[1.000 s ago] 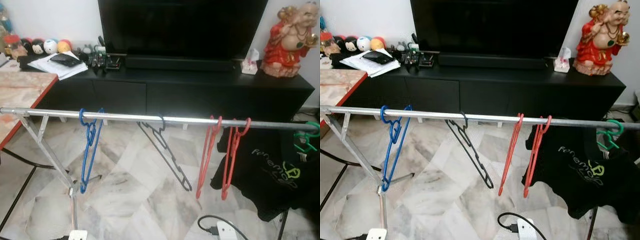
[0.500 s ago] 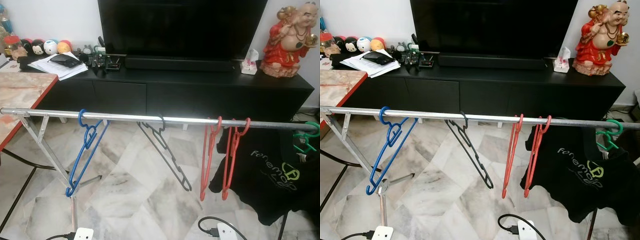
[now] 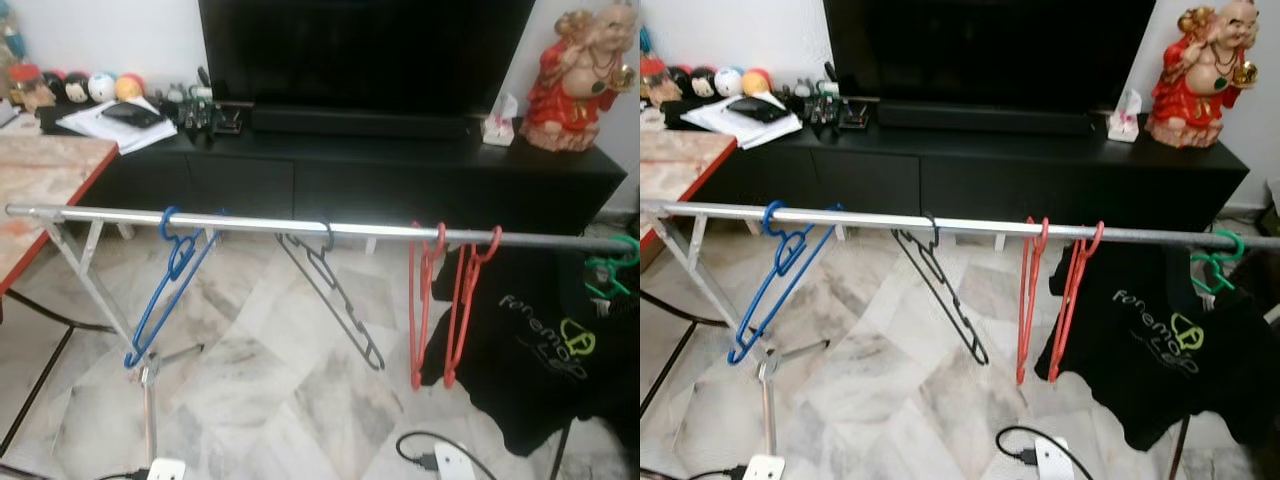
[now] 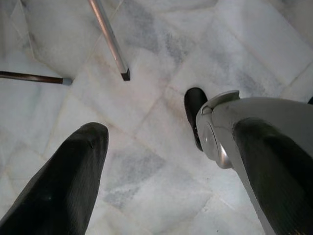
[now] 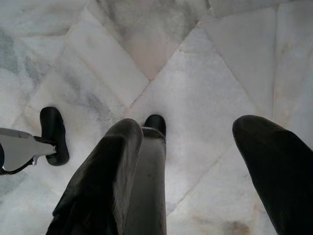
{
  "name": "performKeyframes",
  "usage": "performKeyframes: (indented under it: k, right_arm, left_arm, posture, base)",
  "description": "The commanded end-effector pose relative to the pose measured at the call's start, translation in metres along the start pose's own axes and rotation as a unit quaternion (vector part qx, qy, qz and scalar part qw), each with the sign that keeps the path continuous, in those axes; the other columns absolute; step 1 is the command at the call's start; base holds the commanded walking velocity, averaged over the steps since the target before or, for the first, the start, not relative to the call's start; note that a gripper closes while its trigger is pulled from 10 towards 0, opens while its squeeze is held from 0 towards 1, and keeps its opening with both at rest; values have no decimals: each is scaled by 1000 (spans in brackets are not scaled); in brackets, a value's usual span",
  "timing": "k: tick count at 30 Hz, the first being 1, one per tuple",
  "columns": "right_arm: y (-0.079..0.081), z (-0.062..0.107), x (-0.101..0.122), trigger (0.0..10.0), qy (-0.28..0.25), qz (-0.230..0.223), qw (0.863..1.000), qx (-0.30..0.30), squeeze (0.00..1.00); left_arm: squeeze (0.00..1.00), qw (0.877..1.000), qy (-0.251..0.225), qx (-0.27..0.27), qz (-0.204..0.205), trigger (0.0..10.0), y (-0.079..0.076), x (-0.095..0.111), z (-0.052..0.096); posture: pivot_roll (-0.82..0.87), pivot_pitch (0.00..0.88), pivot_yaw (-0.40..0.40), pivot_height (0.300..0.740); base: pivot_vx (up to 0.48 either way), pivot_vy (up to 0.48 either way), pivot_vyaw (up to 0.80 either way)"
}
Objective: Hang hanger
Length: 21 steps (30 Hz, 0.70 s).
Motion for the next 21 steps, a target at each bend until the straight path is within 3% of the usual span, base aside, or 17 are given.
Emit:
performKeyframes:
  k: [1, 21]
  right_arm:
    - [-2, 0, 2, 10000, -5, -6, 1000, -3, 0]
    - [0, 0, 4, 10000, -8, -6, 1000, -4, 0]
  left_arm:
    - [0, 1000, 7, 2, 5, 10000, 0, -5, 1]
    - [0, 1000, 13, -2, 6, 10000, -4, -9, 2]
  posture:
    - [-56, 0, -34, 740]
    - [-51, 17, -30, 740]
  base:
    - [-251, 0, 0]
    - [-247, 0, 0]
Point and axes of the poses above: a point about 5 cm out from each wrist's last joint towards the gripper, its own z axis pointing back from the gripper into the wrist, its own x axis along the axis of the wrist's last joint, y = z × x, the point moved 1 cm from there along -z, pointing out of the wrist towards the gripper
